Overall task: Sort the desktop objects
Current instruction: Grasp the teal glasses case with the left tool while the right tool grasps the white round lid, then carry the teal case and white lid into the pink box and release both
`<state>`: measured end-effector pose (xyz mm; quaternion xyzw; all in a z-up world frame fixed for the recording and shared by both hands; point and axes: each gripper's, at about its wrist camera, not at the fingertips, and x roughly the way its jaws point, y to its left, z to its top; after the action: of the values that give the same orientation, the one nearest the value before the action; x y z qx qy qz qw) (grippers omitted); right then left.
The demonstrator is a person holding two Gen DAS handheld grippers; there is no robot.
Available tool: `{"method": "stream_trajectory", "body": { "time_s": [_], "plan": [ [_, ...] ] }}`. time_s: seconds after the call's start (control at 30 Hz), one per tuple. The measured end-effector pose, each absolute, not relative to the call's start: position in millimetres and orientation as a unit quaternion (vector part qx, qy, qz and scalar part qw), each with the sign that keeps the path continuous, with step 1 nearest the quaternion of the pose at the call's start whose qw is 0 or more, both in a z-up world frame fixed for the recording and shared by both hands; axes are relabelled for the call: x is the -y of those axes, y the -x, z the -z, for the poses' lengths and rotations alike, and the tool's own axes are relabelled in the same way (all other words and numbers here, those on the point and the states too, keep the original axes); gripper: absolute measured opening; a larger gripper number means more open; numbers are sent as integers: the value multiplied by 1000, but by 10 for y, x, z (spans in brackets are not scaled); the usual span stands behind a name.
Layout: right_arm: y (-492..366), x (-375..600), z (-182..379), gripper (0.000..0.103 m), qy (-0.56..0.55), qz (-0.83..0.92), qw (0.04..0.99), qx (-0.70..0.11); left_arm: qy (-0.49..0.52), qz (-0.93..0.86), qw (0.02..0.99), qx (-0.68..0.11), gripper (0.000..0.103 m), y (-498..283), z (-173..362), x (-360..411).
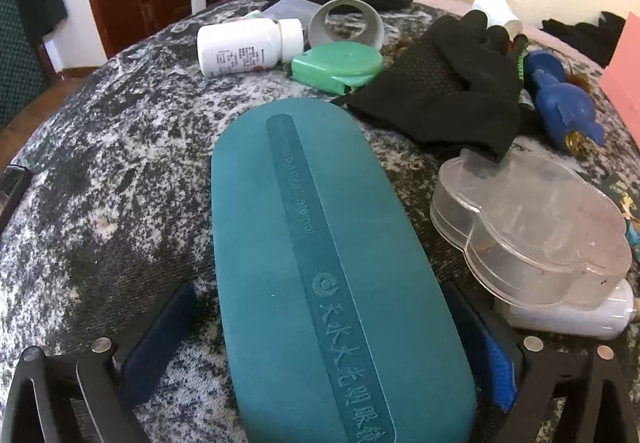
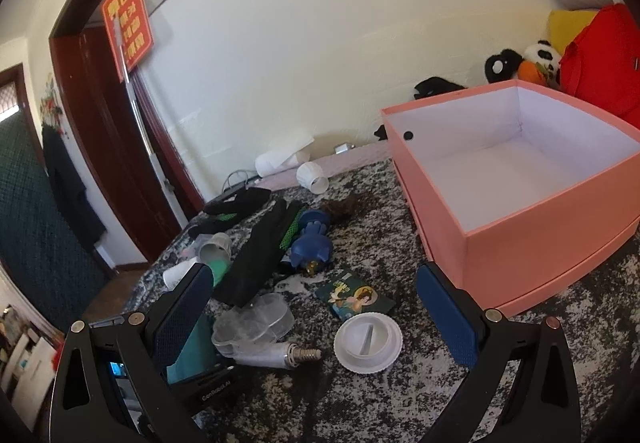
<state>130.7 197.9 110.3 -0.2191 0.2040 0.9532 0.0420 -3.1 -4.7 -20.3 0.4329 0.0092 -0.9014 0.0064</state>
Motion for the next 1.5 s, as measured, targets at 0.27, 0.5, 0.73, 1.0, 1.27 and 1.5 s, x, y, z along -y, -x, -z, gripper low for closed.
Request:
{"method": "stream_trajectory", "body": {
  "time_s": [0.27,0.5,0.73,1.0,1.27,1.5],
  "plan": [
    [-1111,-2256,-798,103,270,-892,-71,-355,-421,907,-2,-1,78,-7,160,23],
    [-1053,-2296,-720,103,303,-903,24,-304,-425,905,-9,3,69,-73,67,45],
    [-712,-2193,-407,103,372,-887,77,-263,-413,910,-38,-18,68,-228,-166,56],
    [-422,-1987,-42,78,420,-884,124,-166,-381,922,-63,-4,68,-413,-432,-11],
    [-522,-1933,-104,66,388,-900,115,-161,-349,933,-91,-9,67,-584,-702,-106],
    [-916,-1675,-603,66,304,-940,101,-120,-336,936,-104,-11,67,-672,-786,-209]
  ]
}}
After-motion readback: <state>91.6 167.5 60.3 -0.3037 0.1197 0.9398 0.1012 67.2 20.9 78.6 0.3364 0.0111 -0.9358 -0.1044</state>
